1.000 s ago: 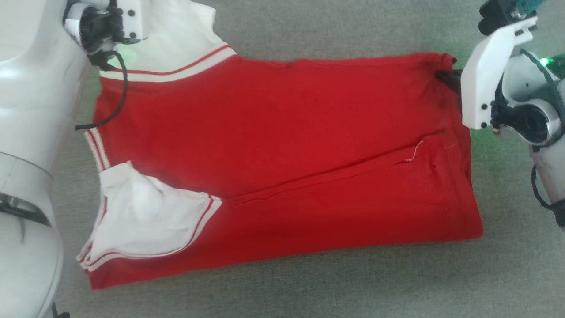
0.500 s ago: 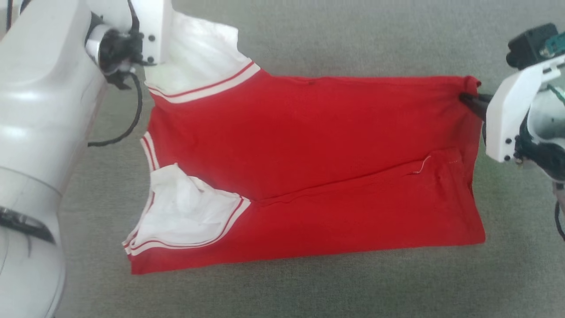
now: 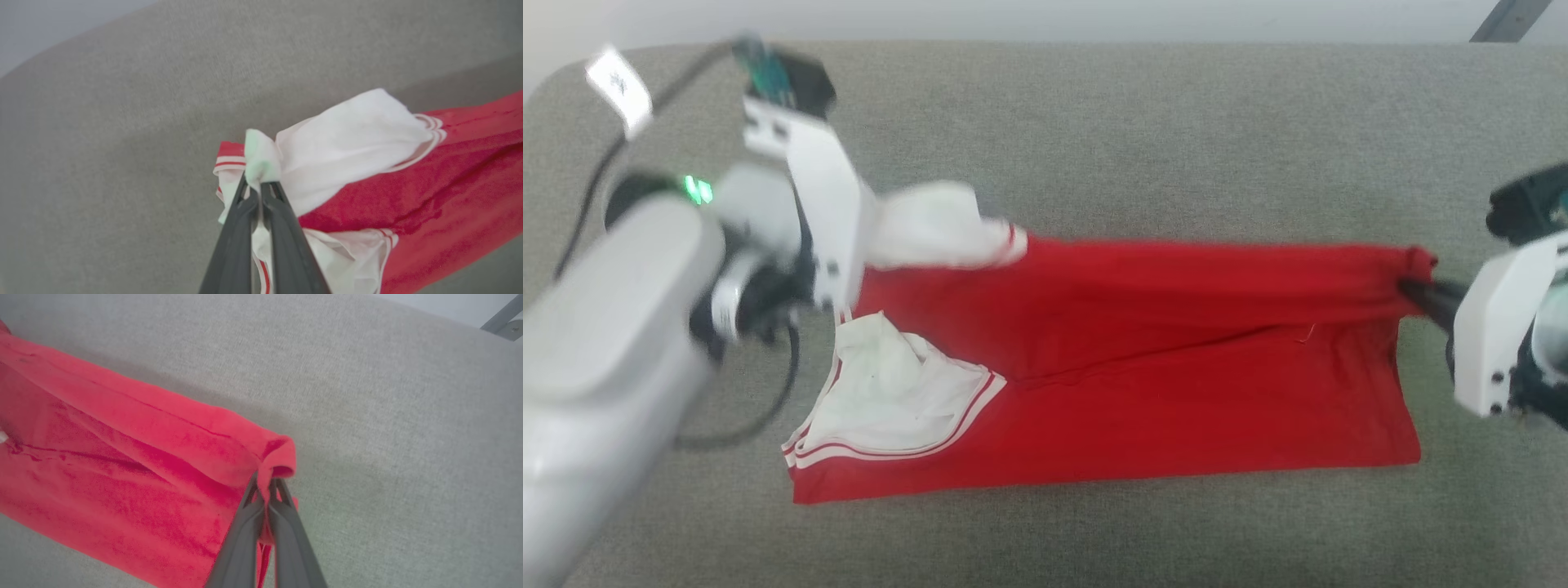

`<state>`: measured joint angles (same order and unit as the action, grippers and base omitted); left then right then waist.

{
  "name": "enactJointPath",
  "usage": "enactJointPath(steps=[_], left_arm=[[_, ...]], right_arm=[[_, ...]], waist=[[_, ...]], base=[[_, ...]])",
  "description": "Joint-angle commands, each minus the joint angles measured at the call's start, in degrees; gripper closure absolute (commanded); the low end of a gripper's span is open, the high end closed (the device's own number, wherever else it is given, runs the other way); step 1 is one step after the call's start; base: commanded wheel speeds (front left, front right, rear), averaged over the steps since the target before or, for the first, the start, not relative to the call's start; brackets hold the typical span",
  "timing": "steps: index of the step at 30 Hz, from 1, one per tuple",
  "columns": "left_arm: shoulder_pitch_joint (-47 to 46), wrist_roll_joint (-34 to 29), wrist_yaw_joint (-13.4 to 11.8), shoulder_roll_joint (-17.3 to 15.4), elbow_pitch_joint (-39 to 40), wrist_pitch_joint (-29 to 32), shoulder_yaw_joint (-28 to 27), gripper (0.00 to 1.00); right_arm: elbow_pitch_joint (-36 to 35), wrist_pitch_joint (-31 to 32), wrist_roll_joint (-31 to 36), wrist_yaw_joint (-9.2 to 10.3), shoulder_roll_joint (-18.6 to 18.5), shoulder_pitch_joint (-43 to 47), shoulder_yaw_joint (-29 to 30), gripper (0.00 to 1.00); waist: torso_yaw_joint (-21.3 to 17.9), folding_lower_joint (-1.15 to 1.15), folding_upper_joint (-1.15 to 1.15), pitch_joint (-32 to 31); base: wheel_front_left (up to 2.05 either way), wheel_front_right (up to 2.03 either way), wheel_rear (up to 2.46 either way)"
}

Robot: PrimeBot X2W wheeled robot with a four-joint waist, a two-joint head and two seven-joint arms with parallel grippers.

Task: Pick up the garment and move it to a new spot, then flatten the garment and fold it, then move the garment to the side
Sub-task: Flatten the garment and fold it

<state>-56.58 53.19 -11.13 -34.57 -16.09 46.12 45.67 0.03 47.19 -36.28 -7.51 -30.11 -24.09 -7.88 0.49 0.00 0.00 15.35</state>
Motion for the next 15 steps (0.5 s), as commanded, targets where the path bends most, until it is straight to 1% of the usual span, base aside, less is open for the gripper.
enactJointPath(steps=[1,3,5,7,8,9,10,11,13,14,15], left_arm=[[4.0,0.7,-3.2,-2.1,5.8,0.9,-0.4,1.0],[8.1,0.7,-6.9,-4.7,12.9,2.0,-0.2,1.0],[11.9,1.3,-10.2,-6.5,18.6,2.6,-0.2,1.0],[15.1,1.8,-12.6,-7.9,22.4,2.7,-0.2,1.0],[16.5,2.0,-13.4,-8.3,23.7,2.5,-0.1,1.0],[17.8,2.3,-14.0,-8.6,24.4,2.3,0.0,1.0],[17.8,2.3,-14.0,-8.6,24.4,2.3,0.0,1.0],[19.7,2.8,-14.2,-8.4,24.4,1.6,0.0,1.0],[20.6,3.1,-13.8,-8.2,23.9,1.1,0.2,1.0],[21.2,3.3,-13.3,-7.9,23.2,0.5,0.3,0.97],[21.9,4.1,-13.0,-7.4,22.0,-0.1,0.1,0.8]], right_arm=[[-1.2,0.8,0.2,0.05,0.7,2.2,0.8,1.0],[-1.7,1.4,0.5,0.05,1.1,4.3,1.8,1.0],[-2.0,1.8,0.8,0.05,1.8,6.1,2.6,1.0],[-1.6,2.2,1.1,0.05,2.4,7.5,2.9,1.0],[-1.3,2.2,1.3,0.05,2.8,8.0,3.0,1.0],[-0.8,2.2,1.5,0.05,3.1,8.3,2.9,1.0],[-0.8,2.2,1.5,0.05,3.1,8.3,2.9,1.0],[0.5,2.5,1.9,0.05,3.7,8.6,2.7,1.0],[1.3,2.6,2.0,0.05,4.1,8.6,2.4,1.0],[2.0,2.5,1.8,0.05,4.8,8.4,2.3,1.0],[2.9,2.4,1.9,0.04,5.1,8.1,2.2,0.86]], waist=[[-0.1,0.0,0.0,0.0],[-0.2,0.0,0.0,0.1],[-0.2,0.0,0.0,0.2],[-0.2,0.0,0.0,0.3],[-0.3,0.0,0.0,0.3],[-0.3,0.0,0.0,0.4],[-0.3,0.0,0.0,0.4],[-0.3,0.0,0.0,0.3],[-0.3,0.0,0.0,0.2],[-0.2,0.0,0.0,0.1],[-0.2,0.0,0.0,-0.1]], base=[[0.0,0.0,0.0],[0.0,0.0,0.0],[0.0,0.0,0.0],[0.0,0.0,0.0],[0.0,0.0,0.0],[0.0,0.0,0.0],[0.0,0.0,0.0],[0.0,0.0,0.0],[0.0,0.0,0.0],[0.0,0.0,0.0],[0.0,0.0,0.0]])
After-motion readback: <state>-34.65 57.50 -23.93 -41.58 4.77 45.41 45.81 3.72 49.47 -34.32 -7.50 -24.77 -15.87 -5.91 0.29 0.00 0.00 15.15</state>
